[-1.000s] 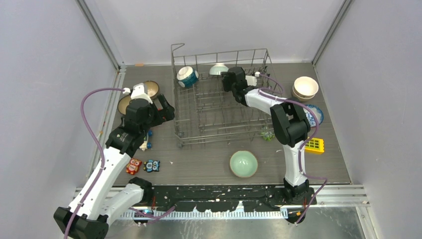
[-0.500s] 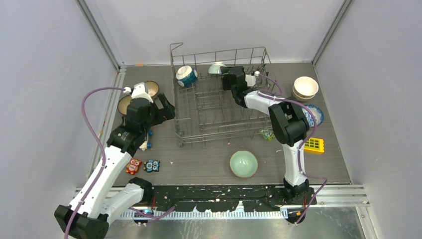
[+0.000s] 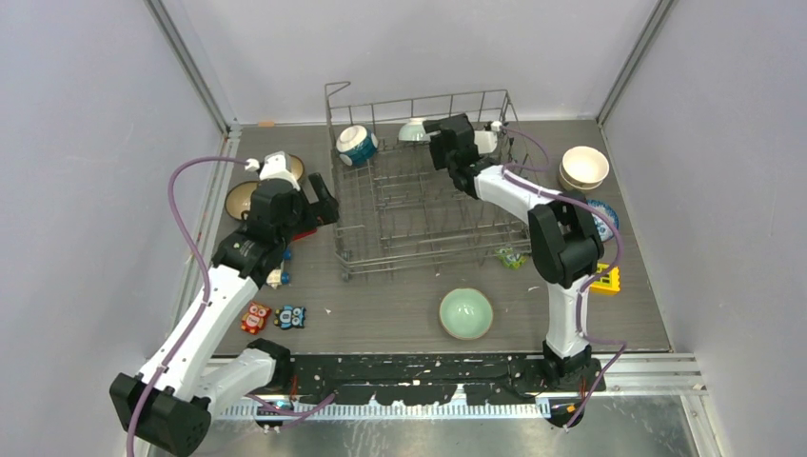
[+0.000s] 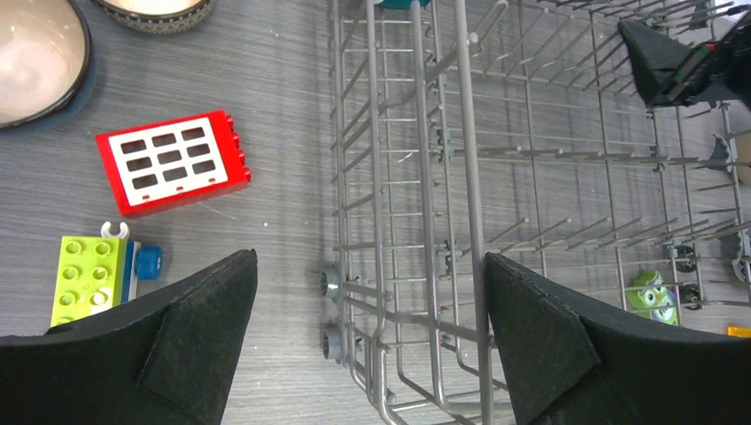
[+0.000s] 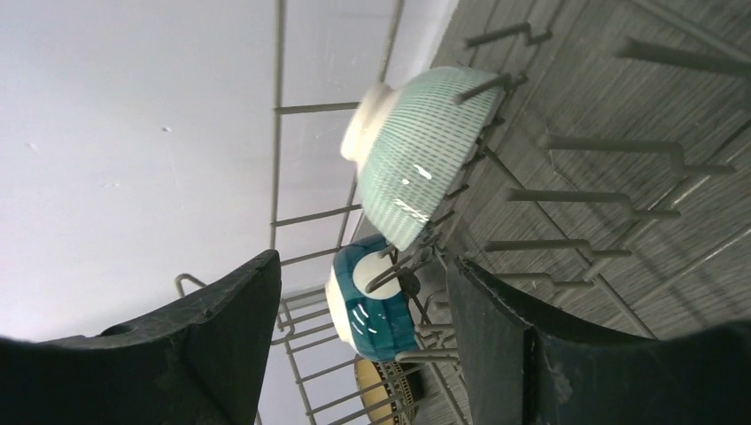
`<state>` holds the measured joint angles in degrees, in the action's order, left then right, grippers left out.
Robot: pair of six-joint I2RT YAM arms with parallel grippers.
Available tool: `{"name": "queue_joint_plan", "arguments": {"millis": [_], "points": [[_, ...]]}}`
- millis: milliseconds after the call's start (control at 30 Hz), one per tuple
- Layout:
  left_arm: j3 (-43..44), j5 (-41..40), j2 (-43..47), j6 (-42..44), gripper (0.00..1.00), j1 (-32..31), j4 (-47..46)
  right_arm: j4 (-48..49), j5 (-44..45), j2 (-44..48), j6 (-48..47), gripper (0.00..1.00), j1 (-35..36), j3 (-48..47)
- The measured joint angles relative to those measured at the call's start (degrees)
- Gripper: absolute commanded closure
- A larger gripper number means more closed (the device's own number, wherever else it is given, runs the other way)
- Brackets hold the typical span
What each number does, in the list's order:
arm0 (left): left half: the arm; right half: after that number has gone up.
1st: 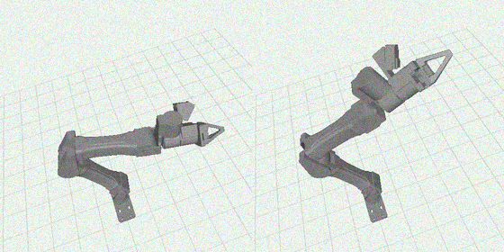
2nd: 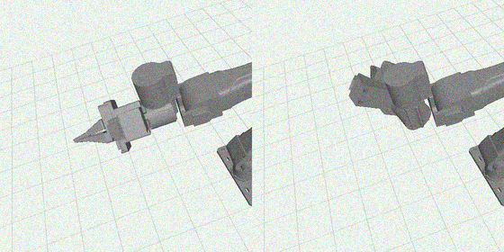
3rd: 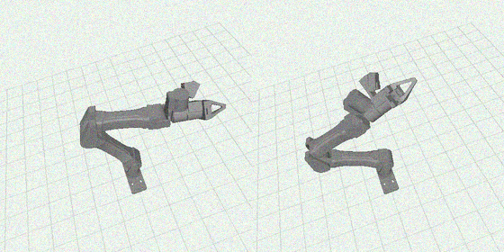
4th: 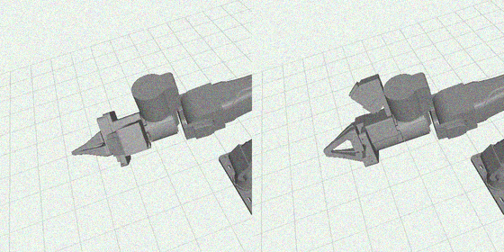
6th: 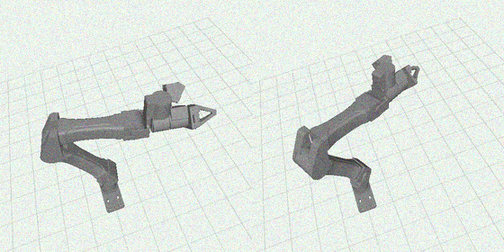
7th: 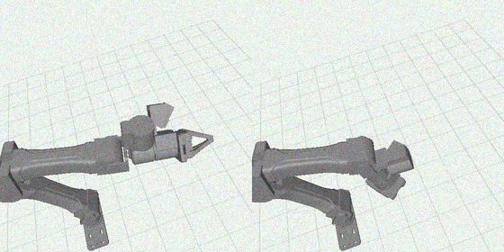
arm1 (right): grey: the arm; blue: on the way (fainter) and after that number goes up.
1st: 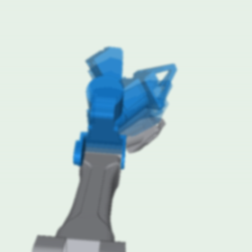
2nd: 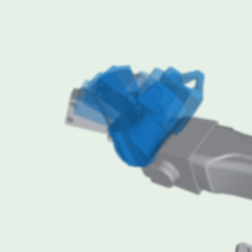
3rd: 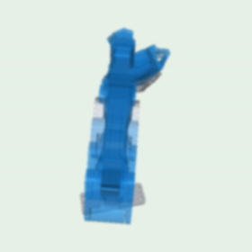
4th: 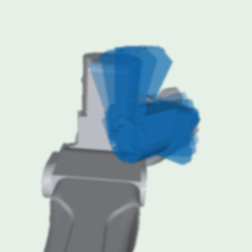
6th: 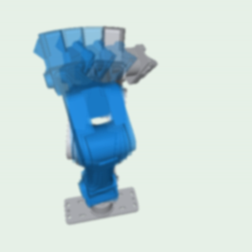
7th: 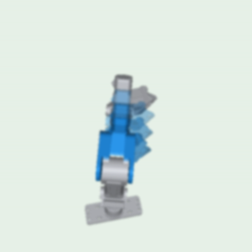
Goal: Unload the bowls from the dish rack
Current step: Pick up the bowl from the dish rack.
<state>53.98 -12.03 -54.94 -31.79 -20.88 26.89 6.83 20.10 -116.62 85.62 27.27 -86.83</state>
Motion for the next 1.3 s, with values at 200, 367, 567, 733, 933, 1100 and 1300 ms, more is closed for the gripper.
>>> {"name": "queue_joint_plan", "arguments": {"millis": [200, 367, 567, 733, 933, 1100, 1300], "points": [[3.6, 0.0, -5.0, 1.1, 0.03, -0.1, -0.3, -3.1, 0.9, 3.6, -4.9, 0.26, 0.0, -2.2], [5.6, -0.4, -8.1, 2.3, 0.17, -1.6, -0.3, -5.7, 1.3, 4.5, -8.0, 0.27, 0.0, -4.7], [6.8, -1.9, -10.4, 4.2, 0.31, -4.4, 0.1, -9.3, 1.3, 4.5, -8.8, 0.28, 0.0, -6.6], [6.8, -2.8, -10.8, 5.5, 0.56, -6.0, 0.9, -10.4, 1.2, 4.4, -8.7, 0.28, 0.0, -8.2], [6.8, -2.7, -10.8, 6.3, 0.78, -7.3, 1.0, -11.4, 0.8, 3.4, -8.1, 0.28, 0.0, -9.1], [6.9, -5.2, -10.8, 6.2, 0.96, -9.0, 0.7, -12.9, 0.3, 1.8, -7.1, 0.28, 0.3, -9.4], [7.0, -8.6, -10.7, 2.4, 1.00, -9.3, 1.6, -14.9, -0.1, 0.8, -5.6, 0.29, 1.1, -9.4]]}}
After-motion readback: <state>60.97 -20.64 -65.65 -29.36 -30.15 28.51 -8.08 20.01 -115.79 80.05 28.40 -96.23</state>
